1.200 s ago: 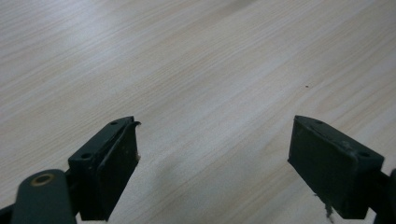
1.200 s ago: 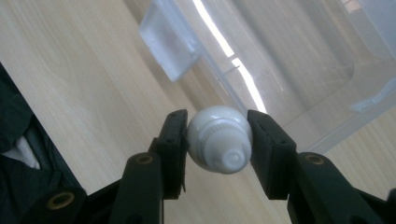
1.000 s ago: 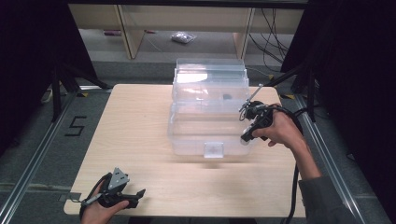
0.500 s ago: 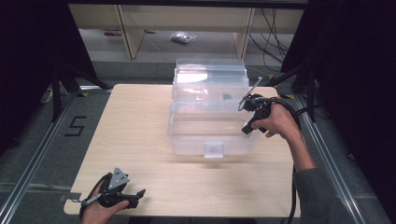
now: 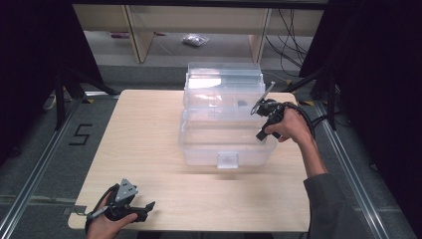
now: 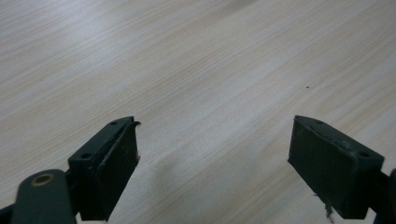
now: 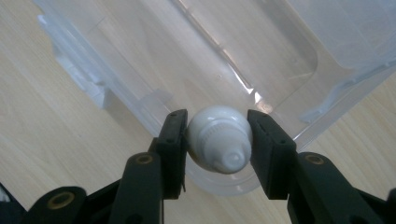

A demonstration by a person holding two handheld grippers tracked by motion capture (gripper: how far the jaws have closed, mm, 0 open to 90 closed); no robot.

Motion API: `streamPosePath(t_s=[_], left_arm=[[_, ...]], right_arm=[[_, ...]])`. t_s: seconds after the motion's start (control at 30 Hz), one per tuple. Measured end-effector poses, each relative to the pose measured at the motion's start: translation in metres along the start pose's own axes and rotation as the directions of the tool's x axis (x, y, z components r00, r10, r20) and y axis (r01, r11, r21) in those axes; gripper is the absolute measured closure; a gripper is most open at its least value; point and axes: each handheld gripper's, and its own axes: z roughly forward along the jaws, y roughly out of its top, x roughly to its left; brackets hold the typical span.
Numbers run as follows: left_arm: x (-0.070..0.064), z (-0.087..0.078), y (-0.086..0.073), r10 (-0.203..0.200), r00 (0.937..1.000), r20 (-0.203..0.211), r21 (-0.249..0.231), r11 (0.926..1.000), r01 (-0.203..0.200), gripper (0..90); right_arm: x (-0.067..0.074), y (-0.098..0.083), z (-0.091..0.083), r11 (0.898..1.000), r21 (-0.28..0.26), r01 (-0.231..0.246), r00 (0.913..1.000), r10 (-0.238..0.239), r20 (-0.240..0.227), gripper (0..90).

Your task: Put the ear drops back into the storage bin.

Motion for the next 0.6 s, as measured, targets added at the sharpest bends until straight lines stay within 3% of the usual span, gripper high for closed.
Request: streamPosePath(t_s=[0.27,0.4,0.43,0.5,0.6], left_arm=[[0.000,0.000,0.000,0.001,1.0000,0.001,-0.002,1.0000,-0.001,15.1],[0.000,0.000,0.000,0.001,1.0000,0.002,-0.001,1.0000,-0.001,15.1],[0.002,-0.002,0.000,0.035,0.9994,0.001,0.026,0.9991,-0.035,15.1],[0.000,0.000,0.000,0.001,1.0000,0.001,-0.001,1.0000,-0.001,15.1],[0.000,0.000,0.000,0.000,1.0000,0.001,-0.001,1.0000,0.000,15.1]], right_arm=[[-0.004,0.006,0.014,1.000,0.026,-0.005,1.0000,0.005,0.005,60.2],[-0.006,0.007,0.024,0.999,0.041,-0.034,0.9993,0.035,-0.010,60.2],[-0.008,0.007,0.027,0.999,0.040,-0.033,0.9994,0.034,-0.005,60.2],[-0.010,0.006,0.031,0.998,0.046,-0.032,0.9995,0.032,-0.007,60.2],[-0.012,0.007,0.036,0.998,0.052,-0.046,0.9989,0.046,-0.001,60.2]])
